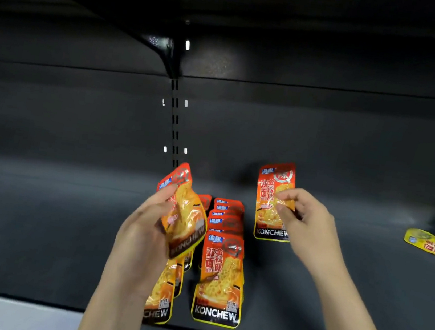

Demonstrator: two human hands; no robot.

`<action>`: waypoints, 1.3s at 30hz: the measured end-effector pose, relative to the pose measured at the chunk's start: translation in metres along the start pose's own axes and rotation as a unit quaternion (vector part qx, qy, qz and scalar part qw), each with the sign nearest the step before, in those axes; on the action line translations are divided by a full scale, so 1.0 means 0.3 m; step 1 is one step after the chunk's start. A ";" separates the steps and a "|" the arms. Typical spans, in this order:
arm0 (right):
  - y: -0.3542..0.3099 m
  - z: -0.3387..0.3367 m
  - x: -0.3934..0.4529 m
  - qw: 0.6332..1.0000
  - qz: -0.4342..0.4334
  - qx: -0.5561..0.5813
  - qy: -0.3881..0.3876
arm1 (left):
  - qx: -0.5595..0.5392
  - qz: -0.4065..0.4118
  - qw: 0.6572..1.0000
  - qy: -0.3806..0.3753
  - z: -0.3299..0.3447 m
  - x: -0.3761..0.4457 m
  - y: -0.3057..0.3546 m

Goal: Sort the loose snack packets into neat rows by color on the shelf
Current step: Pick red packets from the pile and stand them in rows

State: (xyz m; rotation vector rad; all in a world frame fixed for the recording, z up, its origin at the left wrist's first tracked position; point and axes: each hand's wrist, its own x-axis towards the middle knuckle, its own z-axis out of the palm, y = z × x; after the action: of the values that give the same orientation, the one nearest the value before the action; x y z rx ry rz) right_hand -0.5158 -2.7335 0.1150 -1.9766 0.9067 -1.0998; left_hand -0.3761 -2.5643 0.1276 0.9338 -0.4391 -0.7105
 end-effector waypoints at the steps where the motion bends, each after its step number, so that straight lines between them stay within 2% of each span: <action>1: 0.004 -0.006 0.008 1.000 0.007 -0.009 -0.001 | 0.024 0.010 1.000 0.017 -0.007 0.002 -0.009; 4: 0.016 -0.024 0.029 0.999 0.027 -0.018 -0.002 | 0.162 0.055 0.985 0.024 -0.027 -0.005 -0.036; 9: 0.046 -0.029 0.034 0.999 0.042 -0.028 0.002 | 0.344 0.048 0.935 -0.076 -0.021 -0.037 -0.077; 14: 0.074 -0.016 0.030 0.998 0.045 -0.040 -0.001 | 0.436 0.021 0.891 -0.127 -0.039 -0.046 -0.089; 19: 0.074 -0.007 0.027 0.997 0.043 -0.058 -0.010 | 0.522 0.035 0.842 -0.129 -0.060 -0.053 -0.090; 26: 0.067 0.009 0.066 0.992 0.068 -0.099 -0.046 | 0.578 0.050 0.805 -0.124 -0.067 -0.046 -0.077; 32: 0.030 0.004 0.151 0.983 0.057 -0.152 -0.080 | 0.572 0.102 0.808 -0.100 -0.043 -0.007 -0.018; 39: 0.077 0.039 0.184 0.963 0.085 -0.179 -0.182 | 0.530 0.124 0.836 -0.061 -0.036 0.041 0.031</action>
State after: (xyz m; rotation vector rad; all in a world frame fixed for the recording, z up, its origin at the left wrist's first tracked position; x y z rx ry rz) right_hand -0.4891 -2.7883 0.1134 -2.2414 1.1028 -0.4728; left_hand -0.3573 -2.5633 0.1302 1.8325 -1.1057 -0.2333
